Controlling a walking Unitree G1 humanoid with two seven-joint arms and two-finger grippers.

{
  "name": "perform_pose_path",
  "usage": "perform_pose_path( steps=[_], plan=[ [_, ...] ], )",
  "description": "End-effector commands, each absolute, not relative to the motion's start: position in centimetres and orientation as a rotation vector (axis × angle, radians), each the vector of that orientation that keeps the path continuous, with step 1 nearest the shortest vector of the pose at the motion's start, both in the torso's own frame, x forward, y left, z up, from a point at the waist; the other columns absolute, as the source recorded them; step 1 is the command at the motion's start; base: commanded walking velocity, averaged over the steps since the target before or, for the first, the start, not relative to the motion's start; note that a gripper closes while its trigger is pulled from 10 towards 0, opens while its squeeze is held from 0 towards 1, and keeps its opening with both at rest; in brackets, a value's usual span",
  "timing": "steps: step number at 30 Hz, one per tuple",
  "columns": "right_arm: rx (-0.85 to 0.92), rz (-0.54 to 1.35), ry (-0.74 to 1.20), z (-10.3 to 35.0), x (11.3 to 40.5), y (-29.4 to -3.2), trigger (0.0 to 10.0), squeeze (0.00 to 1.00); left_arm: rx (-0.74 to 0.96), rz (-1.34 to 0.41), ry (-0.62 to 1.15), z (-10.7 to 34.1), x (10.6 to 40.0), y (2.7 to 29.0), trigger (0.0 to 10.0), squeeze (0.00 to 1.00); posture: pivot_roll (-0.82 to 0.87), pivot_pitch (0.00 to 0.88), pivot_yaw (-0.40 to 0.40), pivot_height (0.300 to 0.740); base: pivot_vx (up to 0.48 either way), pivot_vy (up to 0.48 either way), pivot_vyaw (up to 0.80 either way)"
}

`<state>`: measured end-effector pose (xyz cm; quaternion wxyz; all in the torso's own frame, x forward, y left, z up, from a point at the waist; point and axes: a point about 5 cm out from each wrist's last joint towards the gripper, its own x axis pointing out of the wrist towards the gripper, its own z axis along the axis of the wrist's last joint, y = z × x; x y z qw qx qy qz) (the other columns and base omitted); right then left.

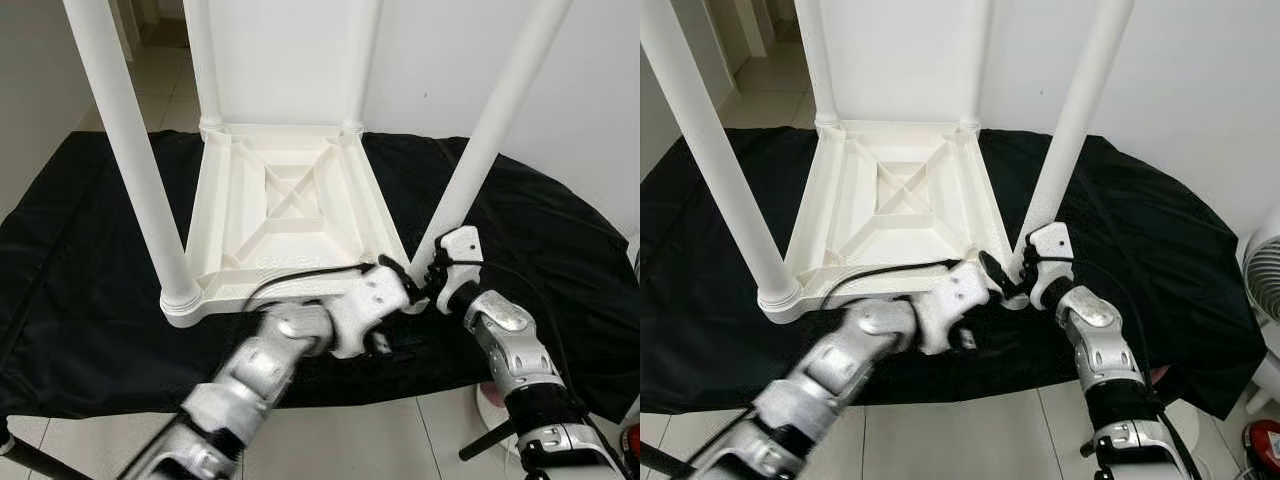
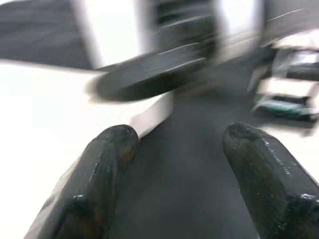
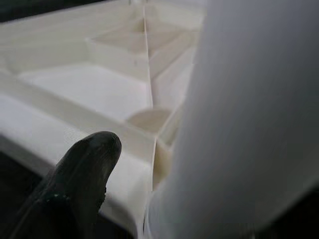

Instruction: Building children table

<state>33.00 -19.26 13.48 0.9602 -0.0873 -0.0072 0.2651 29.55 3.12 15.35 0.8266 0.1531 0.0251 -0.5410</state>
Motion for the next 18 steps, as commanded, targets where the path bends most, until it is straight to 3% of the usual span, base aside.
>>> perform_pose_path(
  steps=[1,8,14,18],
  plan=[
    [-0.168,0.536,0.01,13.0,32.9,-19.4,10.0,0.0,0.312,-1.063,0.037,15.5,29.7,3.0,10.0,0.0,0.06,0.005,-0.056,0.74,0.0,0.0,0.0],
    [-0.073,0.459,-0.01,12.1,32.6,-19.9,10.0,0.0,0.268,-1.259,0.038,15.9,26.8,3.5,10.0,0.0,0.07,0.033,-0.042,0.74,0.0,0.0,0.0],
    [-0.078,0.467,-0.012,11.7,32.6,-19.9,10.0,0.0,0.28,-1.245,0.052,15.7,27.0,3.5,10.0,0.0,0.07,0.039,-0.038,0.74,0.0,0.0,0.0],
    [-0.09,0.462,-0.017,11.6,32.4,-20.4,10.0,0.0,0.303,-1.142,0.043,15.6,28.1,3.8,10.0,0.0,0.05,0.047,-0.022,0.74,0.0,0.0,0.0]
  ],
)
